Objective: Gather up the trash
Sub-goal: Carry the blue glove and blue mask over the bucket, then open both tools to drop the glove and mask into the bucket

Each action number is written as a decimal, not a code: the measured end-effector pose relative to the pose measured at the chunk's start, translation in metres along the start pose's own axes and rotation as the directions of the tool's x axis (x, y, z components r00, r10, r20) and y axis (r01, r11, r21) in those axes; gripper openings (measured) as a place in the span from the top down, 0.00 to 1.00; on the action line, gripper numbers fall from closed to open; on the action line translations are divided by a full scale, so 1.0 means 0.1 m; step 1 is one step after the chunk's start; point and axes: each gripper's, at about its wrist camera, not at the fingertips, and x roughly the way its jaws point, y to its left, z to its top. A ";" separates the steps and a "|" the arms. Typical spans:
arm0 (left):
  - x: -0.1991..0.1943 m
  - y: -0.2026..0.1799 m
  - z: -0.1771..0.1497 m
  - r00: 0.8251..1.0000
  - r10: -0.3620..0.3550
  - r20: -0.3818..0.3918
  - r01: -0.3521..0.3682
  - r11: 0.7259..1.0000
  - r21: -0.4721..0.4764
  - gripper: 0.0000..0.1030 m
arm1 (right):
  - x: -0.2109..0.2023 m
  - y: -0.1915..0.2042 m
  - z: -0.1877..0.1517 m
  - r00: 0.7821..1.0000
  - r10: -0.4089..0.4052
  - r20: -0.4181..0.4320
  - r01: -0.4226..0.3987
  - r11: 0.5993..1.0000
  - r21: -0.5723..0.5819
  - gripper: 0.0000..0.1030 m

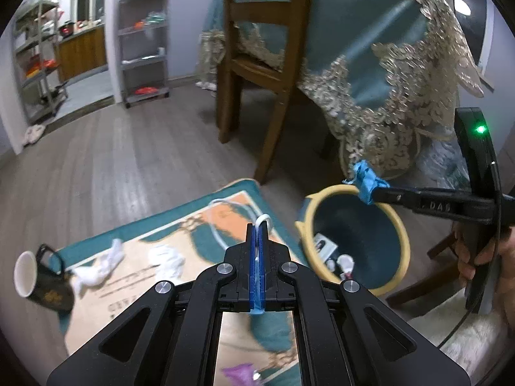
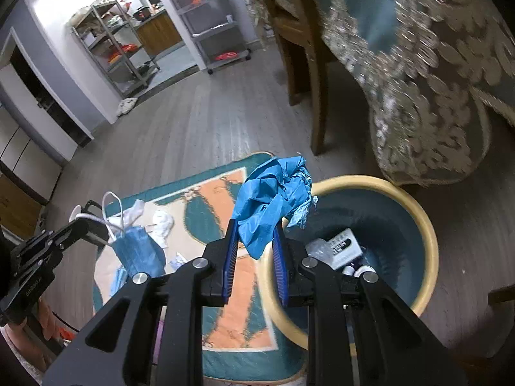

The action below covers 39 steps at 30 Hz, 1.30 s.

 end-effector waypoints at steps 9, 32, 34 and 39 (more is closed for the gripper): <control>0.47 -0.50 0.09 0.998 -0.053 -0.037 0.056 0.996 0.073 0.97 | 0.04 -0.50 -0.08 0.997 -0.064 -0.041 0.066 0.996 0.065 0.80; 1.28 -1.19 -0.13 0.966 -0.178 -0.189 0.207 0.967 0.146 0.97 | 0.15 -1.14 -0.32 0.978 -0.146 -0.151 0.160 0.984 0.082 0.80; 1.28 -1.21 -0.14 0.966 -0.175 -0.189 0.205 0.967 0.153 0.97 | 0.17 -1.11 -0.31 0.977 -0.146 -0.153 0.158 0.985 0.074 0.80; 1.24 -1.19 -0.13 0.965 -0.198 -0.174 0.222 0.967 0.129 0.97 | 0.19 -1.11 -0.31 0.976 -0.149 -0.156 0.164 0.983 0.083 0.79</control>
